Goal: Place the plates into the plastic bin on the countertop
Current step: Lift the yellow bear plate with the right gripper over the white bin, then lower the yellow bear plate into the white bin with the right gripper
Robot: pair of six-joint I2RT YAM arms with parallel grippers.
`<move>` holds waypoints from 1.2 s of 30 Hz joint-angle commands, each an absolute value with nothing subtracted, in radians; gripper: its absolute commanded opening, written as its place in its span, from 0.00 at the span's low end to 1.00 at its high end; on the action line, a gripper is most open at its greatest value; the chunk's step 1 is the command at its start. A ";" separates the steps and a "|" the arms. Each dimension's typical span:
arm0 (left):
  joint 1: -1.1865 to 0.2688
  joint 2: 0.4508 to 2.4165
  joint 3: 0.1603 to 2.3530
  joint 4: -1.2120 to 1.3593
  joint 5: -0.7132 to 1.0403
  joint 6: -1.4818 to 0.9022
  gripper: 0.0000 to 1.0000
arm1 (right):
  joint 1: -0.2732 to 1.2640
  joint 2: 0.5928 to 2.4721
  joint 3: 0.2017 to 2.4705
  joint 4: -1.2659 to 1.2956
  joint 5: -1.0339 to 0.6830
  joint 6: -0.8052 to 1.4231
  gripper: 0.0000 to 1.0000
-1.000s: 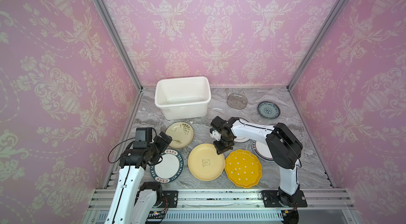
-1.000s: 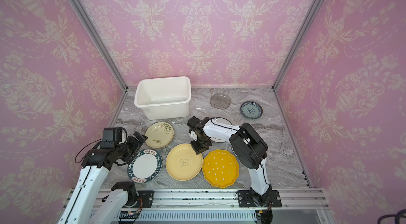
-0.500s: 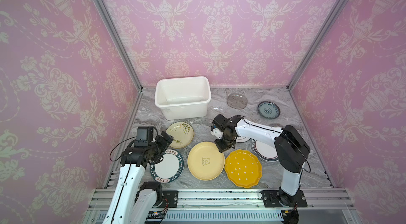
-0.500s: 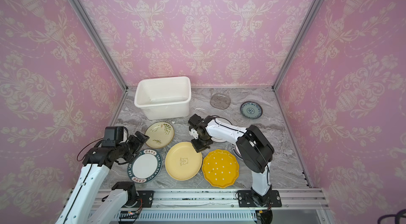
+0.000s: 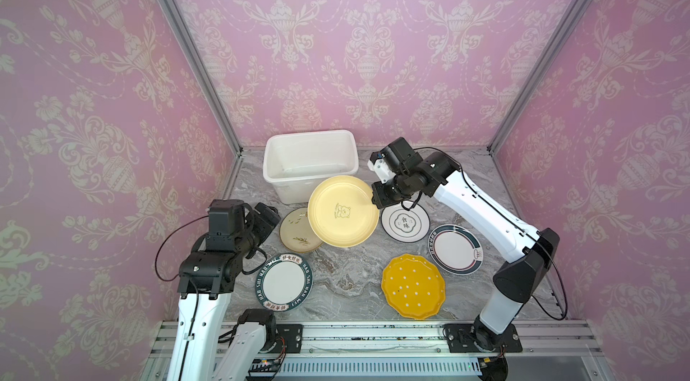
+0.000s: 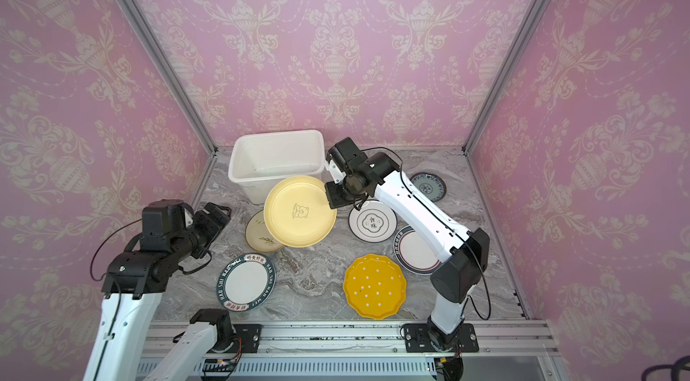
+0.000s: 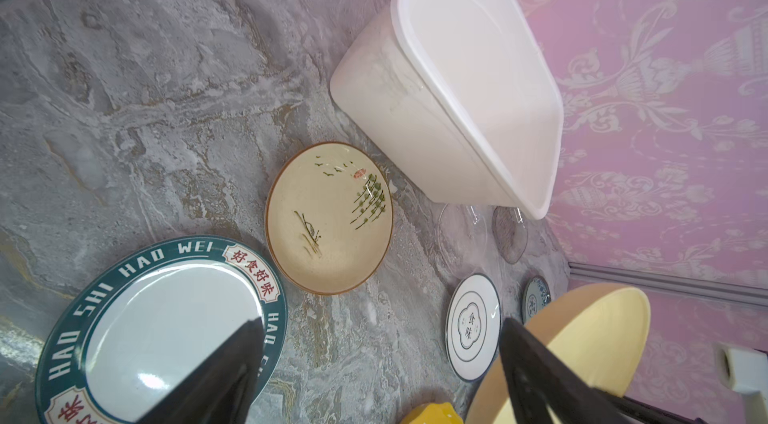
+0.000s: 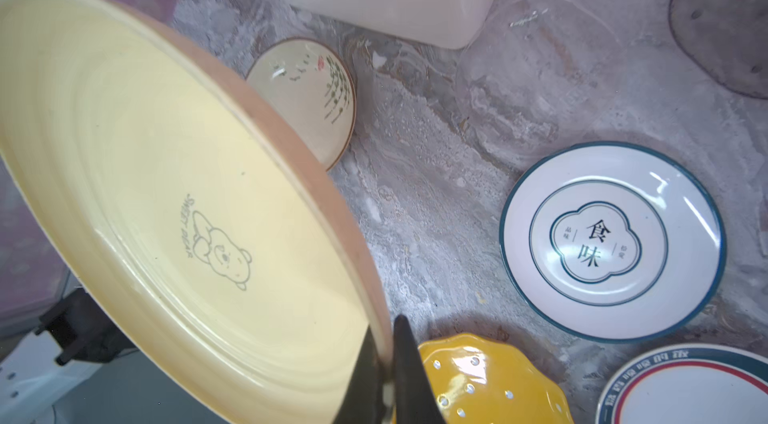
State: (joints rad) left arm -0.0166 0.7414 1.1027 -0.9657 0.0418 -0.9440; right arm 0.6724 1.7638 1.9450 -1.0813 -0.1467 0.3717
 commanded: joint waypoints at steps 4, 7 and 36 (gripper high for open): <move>-0.021 0.753 1.153 -0.958 -0.134 -0.937 0.91 | 0.648 1.867 2.108 -0.976 -0.149 0.606 0.00; -0.020 0.816 1.180 -0.951 -0.131 -0.950 0.91 | 0.637 1.928 2.169 -0.886 -0.141 0.688 0.00; -0.020 0.999 1.206 -0.854 -0.081 -0.945 0.92 | 0.560 2.509 2.534 -0.308 -0.366 0.827 0.00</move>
